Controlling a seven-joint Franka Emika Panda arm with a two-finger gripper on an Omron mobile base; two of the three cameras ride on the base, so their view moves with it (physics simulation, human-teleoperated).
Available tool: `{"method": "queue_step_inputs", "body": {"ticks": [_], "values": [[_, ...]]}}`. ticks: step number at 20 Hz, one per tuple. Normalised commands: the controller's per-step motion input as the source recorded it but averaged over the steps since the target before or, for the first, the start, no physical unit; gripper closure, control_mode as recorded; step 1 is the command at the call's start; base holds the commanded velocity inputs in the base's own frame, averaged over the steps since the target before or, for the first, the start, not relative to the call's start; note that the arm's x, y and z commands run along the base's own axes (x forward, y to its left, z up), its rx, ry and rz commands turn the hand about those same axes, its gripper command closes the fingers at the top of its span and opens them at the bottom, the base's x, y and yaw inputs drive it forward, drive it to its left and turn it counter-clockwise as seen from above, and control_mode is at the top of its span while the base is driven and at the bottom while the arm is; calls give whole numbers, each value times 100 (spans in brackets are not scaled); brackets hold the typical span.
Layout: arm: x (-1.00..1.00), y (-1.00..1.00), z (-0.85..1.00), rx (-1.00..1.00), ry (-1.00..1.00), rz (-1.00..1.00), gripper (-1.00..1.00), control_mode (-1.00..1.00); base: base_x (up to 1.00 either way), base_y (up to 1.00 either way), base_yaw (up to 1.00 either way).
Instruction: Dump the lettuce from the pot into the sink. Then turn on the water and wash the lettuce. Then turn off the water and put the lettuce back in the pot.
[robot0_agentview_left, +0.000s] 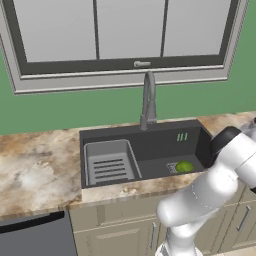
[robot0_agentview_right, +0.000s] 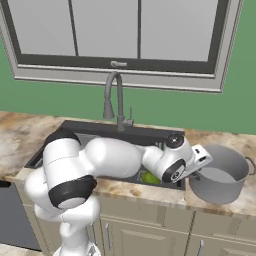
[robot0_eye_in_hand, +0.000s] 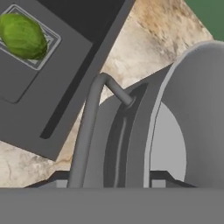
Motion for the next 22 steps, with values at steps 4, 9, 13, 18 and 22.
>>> {"method": "queue_step_inputs", "body": {"ticks": [4,9,13,18,22], "values": [[25,0,-4,0,0,0,100,-100,0,0,0],[4,0,0,0,0,0,100,-100,0,0,0],[-4,0,1,0,0,0,-100,-100,0,0,0],[-21,0,22,0,-3,0,-100,-100,0,0,0],[-18,1,59,0,-2,0,-100,-100,0,0,0]]}}
